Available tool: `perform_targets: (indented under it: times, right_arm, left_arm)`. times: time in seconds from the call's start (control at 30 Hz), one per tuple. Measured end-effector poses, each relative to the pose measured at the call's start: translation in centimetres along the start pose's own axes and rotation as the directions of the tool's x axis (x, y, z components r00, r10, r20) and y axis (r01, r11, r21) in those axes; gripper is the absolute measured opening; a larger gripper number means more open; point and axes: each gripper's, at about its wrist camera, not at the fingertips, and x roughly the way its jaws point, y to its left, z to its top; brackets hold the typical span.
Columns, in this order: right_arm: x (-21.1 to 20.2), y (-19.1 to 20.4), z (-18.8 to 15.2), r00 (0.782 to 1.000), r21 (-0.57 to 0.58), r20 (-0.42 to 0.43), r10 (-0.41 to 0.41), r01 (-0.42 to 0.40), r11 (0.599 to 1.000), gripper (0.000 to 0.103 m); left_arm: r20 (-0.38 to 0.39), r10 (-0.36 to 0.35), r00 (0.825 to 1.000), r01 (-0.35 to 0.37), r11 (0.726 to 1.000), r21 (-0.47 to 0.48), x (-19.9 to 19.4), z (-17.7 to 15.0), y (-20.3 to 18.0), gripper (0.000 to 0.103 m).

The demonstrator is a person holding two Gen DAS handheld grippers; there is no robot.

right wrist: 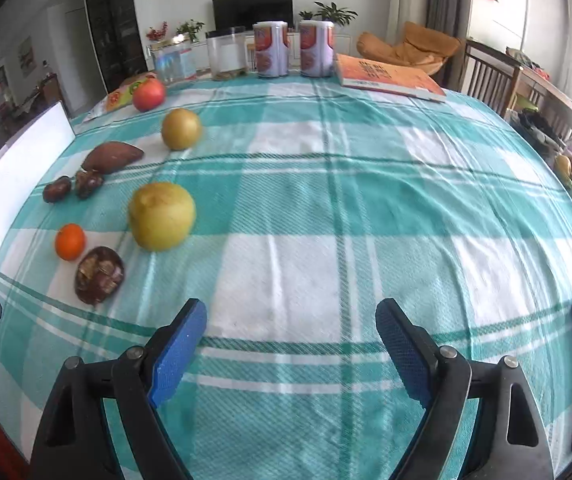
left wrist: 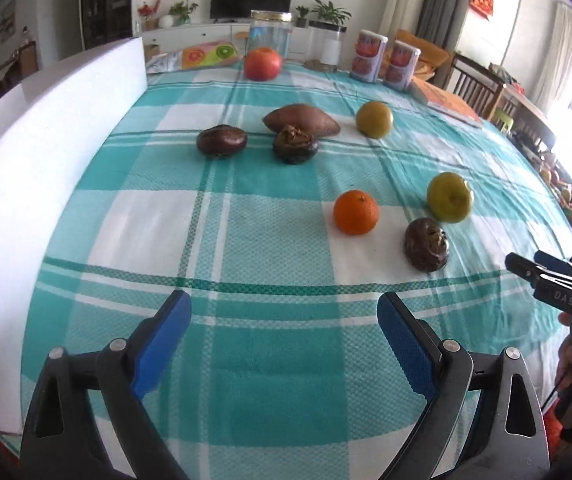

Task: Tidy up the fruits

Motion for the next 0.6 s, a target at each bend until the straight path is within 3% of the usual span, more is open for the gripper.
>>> perform_targets:
  times: [0.1,0.23,0.4,0.6]
  right_arm:
    - [0.5,-0.3,0.2,1.0,-0.018,0.005,-0.018,0.018,1.0,0.086]
    - [1.3,0.1,0.7,1.0,-0.037,0.011,-0.027,0.027,0.999,0.086]
    - [2.0,-0.6,0.6,1.0,0.003,-0.01,-0.021,0.021,1.0,0.098]
    - [2.1,-0.3,0.7,0.999,-0.003,-0.018,-0.034,0.034,0.999,0.103]
  left_arm:
    - [0.015,0.041,0.999,-0.041,0.998,0.037,1.8,0.4,-0.2,0.095]
    - [-0.001,0.051,0.999,-0.051,0.999,0.004,2.2,0.1,0.9,0.095]
    - [-0.025,0.069,0.997,-0.067,0.996,0.053,2.9,0.1,0.1,0.1]
    - [-0.025,0.06,0.998,-0.058,0.997,0.049,2.7,0.1,0.3,0.101]
